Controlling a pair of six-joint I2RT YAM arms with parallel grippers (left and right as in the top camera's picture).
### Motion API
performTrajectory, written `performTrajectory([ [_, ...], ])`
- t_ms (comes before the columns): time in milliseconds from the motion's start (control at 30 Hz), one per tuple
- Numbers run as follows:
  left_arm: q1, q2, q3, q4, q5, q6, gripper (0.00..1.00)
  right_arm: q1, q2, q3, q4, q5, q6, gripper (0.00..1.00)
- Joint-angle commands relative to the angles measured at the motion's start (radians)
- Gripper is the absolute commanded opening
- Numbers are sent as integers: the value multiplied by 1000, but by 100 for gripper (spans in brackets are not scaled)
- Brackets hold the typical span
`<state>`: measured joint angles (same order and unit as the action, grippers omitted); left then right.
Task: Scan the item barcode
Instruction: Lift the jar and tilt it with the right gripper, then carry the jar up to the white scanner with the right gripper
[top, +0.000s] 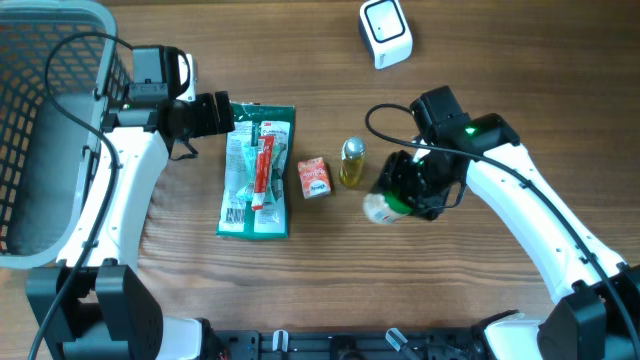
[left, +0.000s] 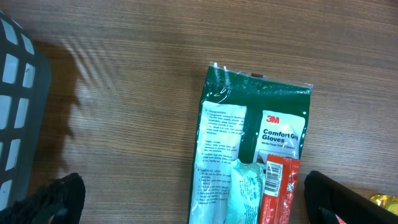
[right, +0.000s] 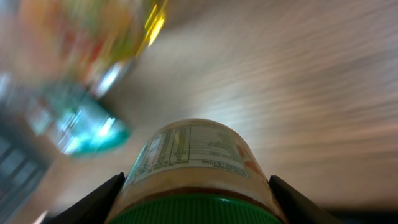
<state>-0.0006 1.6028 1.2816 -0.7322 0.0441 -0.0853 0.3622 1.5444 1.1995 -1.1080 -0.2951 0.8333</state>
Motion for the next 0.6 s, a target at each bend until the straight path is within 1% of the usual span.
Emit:
performTrajectory([
  [0,3,-4,7,2,8,19,100,-3,-13,27,71,355,-201,4],
  [33,3,-4,7,3,8,19,100,-3,-13,41,106,351,-355,4],
  [67,3,-4,7,3,8,19,100,-3,-13,69,126,351,-444,4],
  [167,3,-4,7,2,8,19,100,-3,-13,196,138,352,-499,5],
  [200,3,-4,7,3,8,19,100,-3,-12,233,160,352,-541,5],
  [233,3,-4,7,3,8,19,100,-3,-8,269,199,352,-618,5],
  [333,3,-4,7,3,8,19,100,-3,15,288,306,359,-755,5],
  [367,3,-4,7,2,8,19,100,-3,26,288,342,382,-770,4],
  [500,3,-4,7,2,8,19,100,-3,114,284,575,528,-786,4],
  [533,3,-4,7,2,8,19,100,-3,152,284,648,536,-822,4],
  [567,3,-4,7,3,8,19,100,-3,203,284,732,536,-892,4],
])
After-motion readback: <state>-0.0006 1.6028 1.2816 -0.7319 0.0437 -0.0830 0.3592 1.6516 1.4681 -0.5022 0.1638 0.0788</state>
